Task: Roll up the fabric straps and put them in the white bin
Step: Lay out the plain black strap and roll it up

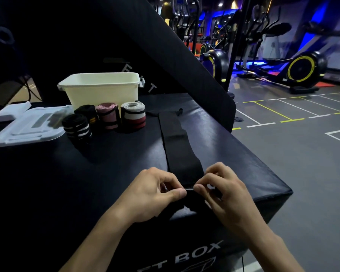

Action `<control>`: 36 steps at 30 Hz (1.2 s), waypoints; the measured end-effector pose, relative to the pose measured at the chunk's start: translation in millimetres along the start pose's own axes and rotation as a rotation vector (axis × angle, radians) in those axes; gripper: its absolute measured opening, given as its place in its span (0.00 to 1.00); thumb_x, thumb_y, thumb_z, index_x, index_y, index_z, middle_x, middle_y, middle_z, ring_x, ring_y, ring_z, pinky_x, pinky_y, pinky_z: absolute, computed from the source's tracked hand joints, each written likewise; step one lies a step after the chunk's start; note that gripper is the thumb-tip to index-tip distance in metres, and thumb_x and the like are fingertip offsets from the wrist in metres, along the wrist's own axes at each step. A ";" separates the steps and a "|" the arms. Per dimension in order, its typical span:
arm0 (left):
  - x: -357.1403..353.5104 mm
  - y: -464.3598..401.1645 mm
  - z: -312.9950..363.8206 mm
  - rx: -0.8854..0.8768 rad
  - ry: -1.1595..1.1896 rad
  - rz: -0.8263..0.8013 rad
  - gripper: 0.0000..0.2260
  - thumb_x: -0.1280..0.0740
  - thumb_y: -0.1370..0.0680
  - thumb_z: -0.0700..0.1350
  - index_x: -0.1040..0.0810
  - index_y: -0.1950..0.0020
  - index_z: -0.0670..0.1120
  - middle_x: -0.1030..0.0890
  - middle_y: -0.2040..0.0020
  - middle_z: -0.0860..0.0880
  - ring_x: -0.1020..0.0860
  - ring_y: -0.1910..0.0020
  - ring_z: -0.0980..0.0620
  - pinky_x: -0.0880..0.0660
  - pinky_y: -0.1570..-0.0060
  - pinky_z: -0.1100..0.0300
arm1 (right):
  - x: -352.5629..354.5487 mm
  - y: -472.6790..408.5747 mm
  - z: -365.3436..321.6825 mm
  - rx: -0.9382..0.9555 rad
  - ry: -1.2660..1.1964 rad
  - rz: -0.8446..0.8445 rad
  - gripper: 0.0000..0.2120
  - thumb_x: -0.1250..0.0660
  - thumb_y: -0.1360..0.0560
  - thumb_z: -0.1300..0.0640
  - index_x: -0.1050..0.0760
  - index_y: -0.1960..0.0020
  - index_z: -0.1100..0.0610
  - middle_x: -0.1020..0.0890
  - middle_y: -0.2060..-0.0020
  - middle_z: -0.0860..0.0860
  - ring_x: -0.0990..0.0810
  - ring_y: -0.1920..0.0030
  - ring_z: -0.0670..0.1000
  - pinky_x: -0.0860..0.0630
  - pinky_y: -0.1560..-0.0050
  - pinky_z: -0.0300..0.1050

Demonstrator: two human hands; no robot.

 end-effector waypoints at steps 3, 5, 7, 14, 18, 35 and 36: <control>-0.3 -1.0 -0.1 0.036 0.034 -0.015 0.05 0.26 0.23 0.53 0.14 0.58 0.56 0.15 0.63 0.52 0.17 0.63 0.54 0.20 0.56 0.50 | -2.8 3.4 -6.9 0.073 0.057 -0.011 0.13 0.34 0.24 0.39 0.20 0.47 0.45 0.24 0.51 0.37 0.24 0.51 0.45 0.24 0.53 0.41; 0.0 -1.8 0.6 0.045 0.027 -0.012 0.06 0.26 0.23 0.53 0.14 0.58 0.55 0.15 0.64 0.53 0.18 0.64 0.55 0.21 0.56 0.50 | -6.3 4.4 -9.4 0.109 0.103 -0.015 0.15 0.33 0.26 0.39 0.22 0.42 0.43 0.23 0.50 0.36 0.25 0.50 0.43 0.24 0.52 0.44; 0.2 -1.8 1.0 0.049 0.013 -0.005 0.06 0.26 0.23 0.54 0.14 0.58 0.56 0.15 0.63 0.54 0.17 0.63 0.54 0.19 0.55 0.50 | -10.1 3.2 -9.0 0.125 0.133 -0.035 0.12 0.34 0.26 0.40 0.24 0.44 0.41 0.24 0.50 0.36 0.26 0.50 0.41 0.25 0.52 0.44; 10.7 4.0 17.7 -0.123 -0.125 0.144 0.07 0.26 0.25 0.59 0.17 0.50 0.62 0.19 0.55 0.61 0.21 0.61 0.56 0.22 0.58 0.57 | -13.7 -6.7 -0.4 0.088 0.099 -0.102 0.13 0.38 0.23 0.36 0.21 0.46 0.41 0.22 0.53 0.36 0.28 0.51 0.41 0.26 0.51 0.47; 9.1 5.3 23.9 -0.212 -0.235 0.165 0.15 0.32 0.28 0.69 0.18 0.49 0.63 0.22 0.50 0.63 0.22 0.52 0.60 0.24 0.54 0.57 | -16.2 -7.0 2.8 0.063 0.064 -0.130 0.13 0.39 0.22 0.35 0.22 0.46 0.40 0.25 0.52 0.37 0.29 0.48 0.43 0.27 0.49 0.48; 7.7 -7.8 7.0 -0.014 -0.242 0.214 0.07 0.30 0.25 0.62 0.18 0.53 0.61 0.21 0.54 0.63 0.23 0.55 0.62 0.23 0.52 0.55 | -13.9 -8.3 5.7 0.039 0.176 -0.027 0.14 0.36 0.26 0.38 0.24 0.43 0.39 0.23 0.51 0.35 0.30 0.49 0.40 0.31 0.50 0.44; 7.9 -9.6 4.2 -0.001 -0.220 0.221 0.07 0.31 0.25 0.62 0.18 0.54 0.61 0.21 0.55 0.63 0.23 0.56 0.62 0.23 0.51 0.55 | -14.9 -9.4 6.5 0.035 0.191 -0.025 0.13 0.37 0.25 0.38 0.24 0.43 0.39 0.23 0.51 0.35 0.30 0.48 0.41 0.30 0.50 0.45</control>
Point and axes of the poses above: each hand's wrist, its own y-axis away from the middle knuckle, its own x-axis out of the back of the hand, z = x × y, the point moved 9 cm from there along -y, towards the middle knuckle
